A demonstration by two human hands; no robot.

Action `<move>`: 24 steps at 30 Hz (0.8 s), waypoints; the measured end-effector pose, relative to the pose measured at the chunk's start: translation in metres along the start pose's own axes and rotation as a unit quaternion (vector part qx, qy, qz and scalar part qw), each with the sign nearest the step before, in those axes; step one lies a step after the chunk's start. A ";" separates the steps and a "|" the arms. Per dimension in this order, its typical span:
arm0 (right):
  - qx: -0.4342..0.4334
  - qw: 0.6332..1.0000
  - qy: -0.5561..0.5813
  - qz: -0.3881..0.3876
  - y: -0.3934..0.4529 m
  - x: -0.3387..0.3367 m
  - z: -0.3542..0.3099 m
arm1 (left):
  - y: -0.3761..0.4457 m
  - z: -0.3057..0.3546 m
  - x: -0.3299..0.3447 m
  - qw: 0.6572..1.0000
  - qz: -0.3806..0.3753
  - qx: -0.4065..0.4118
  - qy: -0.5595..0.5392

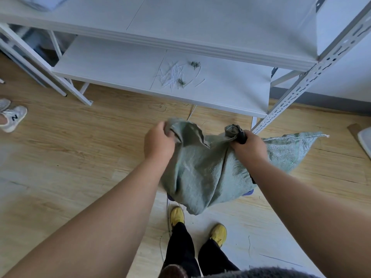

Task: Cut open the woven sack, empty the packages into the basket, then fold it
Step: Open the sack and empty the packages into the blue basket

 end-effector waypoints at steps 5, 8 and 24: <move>-0.010 1.000 -0.016 0.007 0.000 -0.001 -0.001 | -0.002 0.016 0.002 0.999 -0.018 0.043 -0.015; -0.010 1.000 -0.021 0.005 0.000 0.000 0.000 | -0.002 0.024 0.016 0.992 -0.114 0.058 0.003; 0.021 0.995 0.006 0.094 0.020 -0.026 0.006 | 0.007 0.037 0.025 0.982 -0.142 0.107 -0.055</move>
Point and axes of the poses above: each hand's wrist, its own y-axis towards the middle knuckle, its own x-axis out of the palm, z = x × y, the point moved 8 cm from there along y, towards the middle knuckle, and after that the axes turned 8 degrees about x, right-handed, at the moved point
